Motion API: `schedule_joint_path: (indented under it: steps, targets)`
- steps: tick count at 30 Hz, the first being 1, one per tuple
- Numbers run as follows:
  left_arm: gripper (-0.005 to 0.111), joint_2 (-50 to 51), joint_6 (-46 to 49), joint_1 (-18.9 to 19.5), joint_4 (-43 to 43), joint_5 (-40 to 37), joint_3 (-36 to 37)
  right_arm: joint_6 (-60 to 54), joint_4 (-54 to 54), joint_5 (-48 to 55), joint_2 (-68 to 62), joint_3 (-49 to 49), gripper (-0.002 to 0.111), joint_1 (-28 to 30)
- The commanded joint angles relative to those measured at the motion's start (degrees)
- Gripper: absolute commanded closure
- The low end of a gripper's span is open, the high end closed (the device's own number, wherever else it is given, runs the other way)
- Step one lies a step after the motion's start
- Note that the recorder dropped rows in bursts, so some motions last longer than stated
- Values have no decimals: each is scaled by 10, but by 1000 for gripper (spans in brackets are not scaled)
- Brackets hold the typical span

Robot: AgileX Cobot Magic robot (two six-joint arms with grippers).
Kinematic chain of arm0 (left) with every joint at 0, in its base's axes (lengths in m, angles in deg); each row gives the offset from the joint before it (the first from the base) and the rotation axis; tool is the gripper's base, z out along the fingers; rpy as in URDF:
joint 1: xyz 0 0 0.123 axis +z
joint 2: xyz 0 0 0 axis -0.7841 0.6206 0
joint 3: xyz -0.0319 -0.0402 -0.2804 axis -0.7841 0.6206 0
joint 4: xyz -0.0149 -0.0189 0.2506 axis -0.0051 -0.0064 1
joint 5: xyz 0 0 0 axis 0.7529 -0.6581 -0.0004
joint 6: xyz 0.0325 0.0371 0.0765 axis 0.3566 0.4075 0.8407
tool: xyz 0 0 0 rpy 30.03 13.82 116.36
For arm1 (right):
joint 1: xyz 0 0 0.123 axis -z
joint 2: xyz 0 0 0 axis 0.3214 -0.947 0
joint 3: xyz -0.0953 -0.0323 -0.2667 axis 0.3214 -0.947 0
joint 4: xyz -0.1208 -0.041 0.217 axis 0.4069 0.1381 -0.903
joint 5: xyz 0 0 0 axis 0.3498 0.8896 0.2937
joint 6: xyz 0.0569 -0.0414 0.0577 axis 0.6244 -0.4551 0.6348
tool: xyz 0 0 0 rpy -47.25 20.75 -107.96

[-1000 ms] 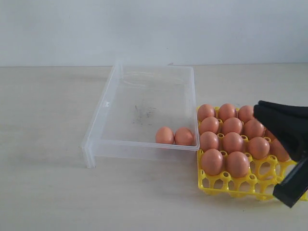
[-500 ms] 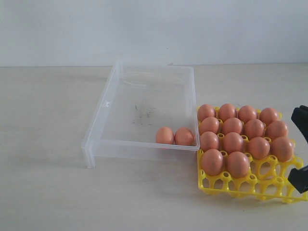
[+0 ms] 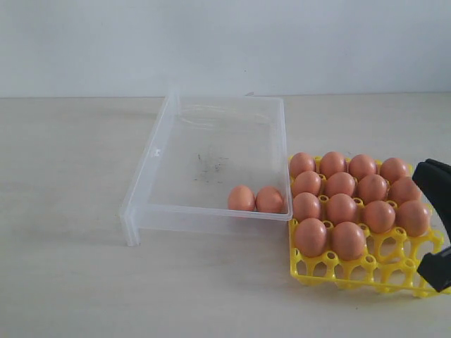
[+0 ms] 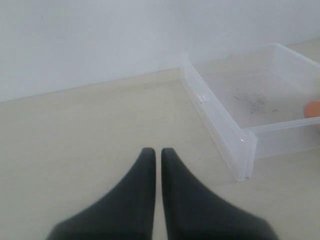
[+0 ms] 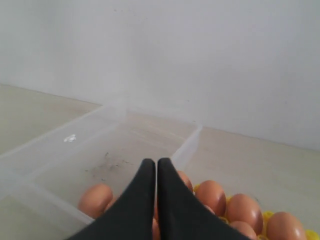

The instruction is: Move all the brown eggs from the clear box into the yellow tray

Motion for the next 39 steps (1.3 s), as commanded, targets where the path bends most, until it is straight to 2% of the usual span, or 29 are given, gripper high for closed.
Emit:
schedule_joint_path:
  steps: [1,39]
  targets:
    - [103,-2,0,-3,1,1,2,12,56,-30,2,-3,109,1]
    - [103,-2,0,-3,1,1,2,32,57,-27,1,-3,109,1]
